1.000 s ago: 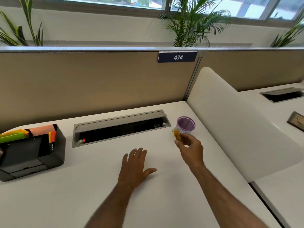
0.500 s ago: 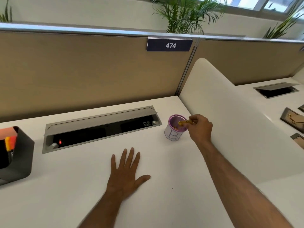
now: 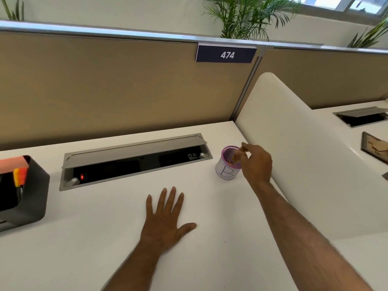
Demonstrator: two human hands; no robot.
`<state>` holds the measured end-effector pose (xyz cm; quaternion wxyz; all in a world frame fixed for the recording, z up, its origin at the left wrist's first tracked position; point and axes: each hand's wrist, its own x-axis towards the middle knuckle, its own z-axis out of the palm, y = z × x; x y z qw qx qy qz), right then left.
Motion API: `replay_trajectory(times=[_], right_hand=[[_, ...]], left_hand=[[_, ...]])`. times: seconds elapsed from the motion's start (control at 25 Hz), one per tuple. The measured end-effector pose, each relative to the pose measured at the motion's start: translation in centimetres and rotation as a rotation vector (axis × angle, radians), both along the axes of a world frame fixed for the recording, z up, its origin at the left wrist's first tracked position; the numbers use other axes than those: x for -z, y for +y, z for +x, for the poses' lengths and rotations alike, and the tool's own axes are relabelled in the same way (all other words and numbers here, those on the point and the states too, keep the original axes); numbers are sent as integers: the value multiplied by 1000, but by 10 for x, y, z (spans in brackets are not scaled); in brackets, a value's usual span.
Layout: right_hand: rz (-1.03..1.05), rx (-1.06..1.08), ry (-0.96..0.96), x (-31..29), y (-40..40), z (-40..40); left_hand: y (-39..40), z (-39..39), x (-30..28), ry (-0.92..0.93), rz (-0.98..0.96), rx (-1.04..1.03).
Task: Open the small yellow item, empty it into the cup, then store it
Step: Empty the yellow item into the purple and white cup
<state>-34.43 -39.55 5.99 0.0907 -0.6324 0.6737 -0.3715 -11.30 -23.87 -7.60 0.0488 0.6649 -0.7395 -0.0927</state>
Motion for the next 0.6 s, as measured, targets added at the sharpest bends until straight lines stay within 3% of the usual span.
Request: replay_trajectory(times=[0.24, 0.4, 0.52, 0.6], right_hand=[[-68, 25, -30, 0, 0, 6], [7, -14, 88, 2, -2, 3], [-72, 44, -55, -3, -2, 6], [-52, 28, -25, -3, -3, 3]], left_hand=[[0, 0, 0, 3, -5, -2], [0, 0, -1, 1, -1, -3], [0, 0, 0, 0, -3, -3], [0, 0, 0, 0, 0, -1]])
